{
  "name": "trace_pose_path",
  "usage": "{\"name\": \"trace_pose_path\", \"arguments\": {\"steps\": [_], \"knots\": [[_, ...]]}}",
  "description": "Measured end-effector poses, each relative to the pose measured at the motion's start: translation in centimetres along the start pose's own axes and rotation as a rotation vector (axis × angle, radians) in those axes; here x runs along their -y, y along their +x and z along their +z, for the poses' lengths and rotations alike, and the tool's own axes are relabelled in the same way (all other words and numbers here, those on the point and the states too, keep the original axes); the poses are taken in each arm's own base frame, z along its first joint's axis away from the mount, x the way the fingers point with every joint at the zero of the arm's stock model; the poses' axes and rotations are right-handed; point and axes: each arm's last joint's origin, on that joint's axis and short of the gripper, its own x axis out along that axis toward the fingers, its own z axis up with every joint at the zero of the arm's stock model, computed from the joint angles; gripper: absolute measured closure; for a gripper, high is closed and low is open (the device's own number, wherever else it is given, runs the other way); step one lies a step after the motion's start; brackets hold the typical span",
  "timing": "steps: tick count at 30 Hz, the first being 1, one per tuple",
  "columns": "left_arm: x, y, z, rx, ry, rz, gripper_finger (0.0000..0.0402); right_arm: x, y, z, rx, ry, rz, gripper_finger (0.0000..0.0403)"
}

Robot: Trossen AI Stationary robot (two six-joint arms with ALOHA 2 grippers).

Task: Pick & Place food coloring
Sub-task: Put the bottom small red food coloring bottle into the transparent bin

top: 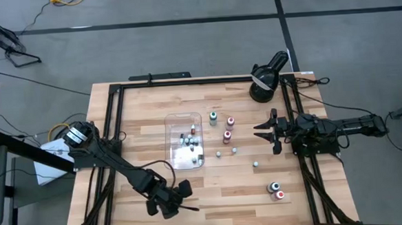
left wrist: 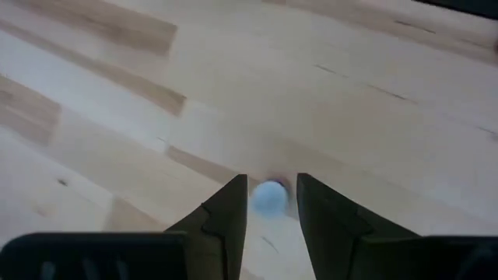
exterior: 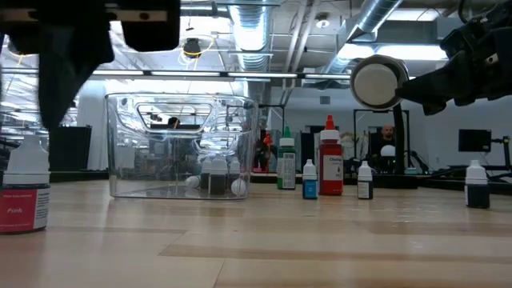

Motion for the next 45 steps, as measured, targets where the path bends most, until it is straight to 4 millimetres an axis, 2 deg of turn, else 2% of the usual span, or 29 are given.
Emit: {"name": "trace_pose_path", "arguments": {"steps": [5,23,30,34,39,45], "knots": [[0.0,0.0,-0.6,-0.042,-0.010,-0.028,0.0297,0.0,0.0,0.0,-0.001,0.000,0.000,0.0290],[0.0,2.5,-1.1,-0.069,-0.050,-0.051,0.0297,0.0,0.0,0.0,-0.001,0.000,0.000,0.0290],[0.0,2.5,-1.2,-0.072,-0.132,-0.049,0.0344,0.0,0.0,0.0,-0.003,0.000,0.000,0.0290],[-0.1,2.5,-1.2,-0.061,-0.212,-0.068,0.0346,0.0,0.0,0.0,0.000,0.000,0.000,0.0290],[-0.7,1.8,-1.4,-0.046,-0.316,-0.063,0.0346,0.0,0.0,0.0,0.000,0.000,0.000,0.0290],[-3.2,-0.9,-2.2,0.020,-0.462,0.015,0.0345,0.0,0.0,0.0,0.000,0.000,0.000,0.0290]]}}
